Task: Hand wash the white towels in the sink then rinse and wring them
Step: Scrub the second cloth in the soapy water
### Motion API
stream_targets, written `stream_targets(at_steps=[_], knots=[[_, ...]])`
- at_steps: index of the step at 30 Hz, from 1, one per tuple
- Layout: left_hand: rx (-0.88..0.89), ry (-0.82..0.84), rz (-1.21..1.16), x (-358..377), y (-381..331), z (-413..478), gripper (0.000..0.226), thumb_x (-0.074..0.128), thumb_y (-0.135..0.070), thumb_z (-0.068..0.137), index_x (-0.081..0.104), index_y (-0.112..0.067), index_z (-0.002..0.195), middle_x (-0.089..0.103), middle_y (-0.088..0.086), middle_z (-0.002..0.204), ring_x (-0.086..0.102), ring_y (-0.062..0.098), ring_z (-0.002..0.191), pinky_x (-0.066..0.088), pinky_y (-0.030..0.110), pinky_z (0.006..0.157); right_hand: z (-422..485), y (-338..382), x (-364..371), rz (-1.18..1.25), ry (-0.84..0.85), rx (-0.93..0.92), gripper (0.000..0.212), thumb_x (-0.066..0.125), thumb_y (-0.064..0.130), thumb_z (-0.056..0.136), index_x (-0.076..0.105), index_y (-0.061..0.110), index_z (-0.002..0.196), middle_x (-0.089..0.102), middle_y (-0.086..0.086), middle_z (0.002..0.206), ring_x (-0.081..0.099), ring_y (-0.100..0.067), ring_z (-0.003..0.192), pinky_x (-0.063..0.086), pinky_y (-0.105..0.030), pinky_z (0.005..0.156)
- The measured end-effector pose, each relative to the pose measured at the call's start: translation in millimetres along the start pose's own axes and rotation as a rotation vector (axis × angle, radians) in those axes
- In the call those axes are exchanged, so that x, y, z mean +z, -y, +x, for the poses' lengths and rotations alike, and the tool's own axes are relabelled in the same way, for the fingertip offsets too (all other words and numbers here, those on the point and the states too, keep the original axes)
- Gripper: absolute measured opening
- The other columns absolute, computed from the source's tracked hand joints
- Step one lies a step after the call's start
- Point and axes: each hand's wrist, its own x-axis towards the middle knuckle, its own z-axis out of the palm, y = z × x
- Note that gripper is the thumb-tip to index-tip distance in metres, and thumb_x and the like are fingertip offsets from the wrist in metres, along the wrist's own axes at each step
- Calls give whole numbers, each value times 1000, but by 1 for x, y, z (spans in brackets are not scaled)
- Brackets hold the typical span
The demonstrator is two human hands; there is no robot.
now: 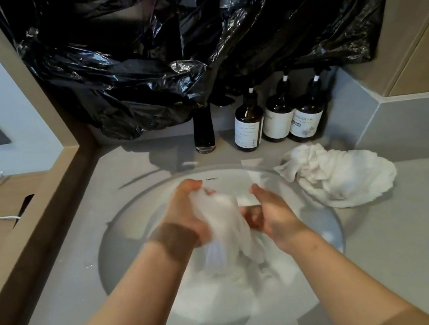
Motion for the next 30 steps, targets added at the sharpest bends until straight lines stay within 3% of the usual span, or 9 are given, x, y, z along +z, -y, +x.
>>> stream_targets(at_steps=[4, 7, 9, 12, 16, 18, 21, 26, 30], knots=[[265, 98, 59, 3, -21, -18, 39, 35, 0, 99, 48, -14, 66, 53, -11, 36, 55, 3, 39, 42, 12, 44, -16, 1, 18, -251, 234, -200, 49, 64, 29, 88, 41, 27, 131, 65, 6, 97, 63, -2, 82, 50, -14, 73], [320, 95, 57, 8, -38, -35, 38, 50, 4, 92, 35, -22, 69, 48, -23, 33, 48, -22, 43, 38, -2, 49, -16, -6, 30, -543, 283, -259, 81, 78, 29, 61, 40, 34, 133, 63, 11, 111, 60, -7, 105, 52, -28, 89], [245, 188, 29, -8, -41, -14, 33, 68, -7, 74, 39, -22, 71, 56, -18, 63, 53, -19, 65, 38, -1, 69, -14, 0, 32, -481, 241, -296, 52, 78, 21, 66, 59, 25, 113, 68, 7, 98, 64, -11, 94, 53, -25, 79], [146, 319, 34, -20, -43, -21, 17, 66, -19, 76, 59, -8, 87, 61, 5, 92, 61, 16, 83, 54, 29, 78, -18, 15, 31, -311, 219, -370, 24, 65, 15, 61, 69, 21, 84, 69, 3, 78, 65, -11, 74, 50, -21, 63], [298, 60, 838, -48, -37, -30, 19, 63, -15, 87, 67, -11, 106, 75, 5, 85, 71, 21, 79, 55, 40, 84, -28, 53, 32, -392, 247, -526, 30, 57, 12, 55, 72, 30, 74, 69, 12, 76, 64, -3, 74, 49, -17, 64], [516, 43, 950, -51, -42, -32, 51, 79, -33, 66, 58, -32, 112, 69, -4, 100, 66, 15, 91, 55, 33, 82, -36, 71, 39, -526, 295, -574, 25, 56, 13, 54, 68, 28, 70, 65, 12, 69, 61, -5, 71, 47, -22, 63], [680, 339, 972, -41, -49, -29, 85, 76, -44, 51, 39, -42, 128, 52, -12, 130, 52, 6, 120, 46, 24, 94, -49, 94, 53, -567, 327, -661, 24, 59, 18, 49, 66, 22, 72, 67, 2, 80, 64, -13, 80, 51, -30, 69], [637, 466, 735, -22, -30, -18, 50, 72, -29, 51, 61, -19, 99, 72, -13, 88, 67, 1, 87, 51, 19, 75, -74, 129, 64, -383, 309, -790, 21, 58, 9, 50, 61, 17, 69, 59, -1, 73, 59, -16, 72, 44, -28, 63], [560, 398, 645, -23, 15, -3, 66, 77, -31, 43, 59, -22, 106, 73, -14, 92, 67, 4, 93, 52, 21, 80, -89, 145, 68, -89, 440, -790, 22, 50, -4, 56, 58, 9, 71, 59, 5, 55, 60, -9, 57, 46, -20, 52]])
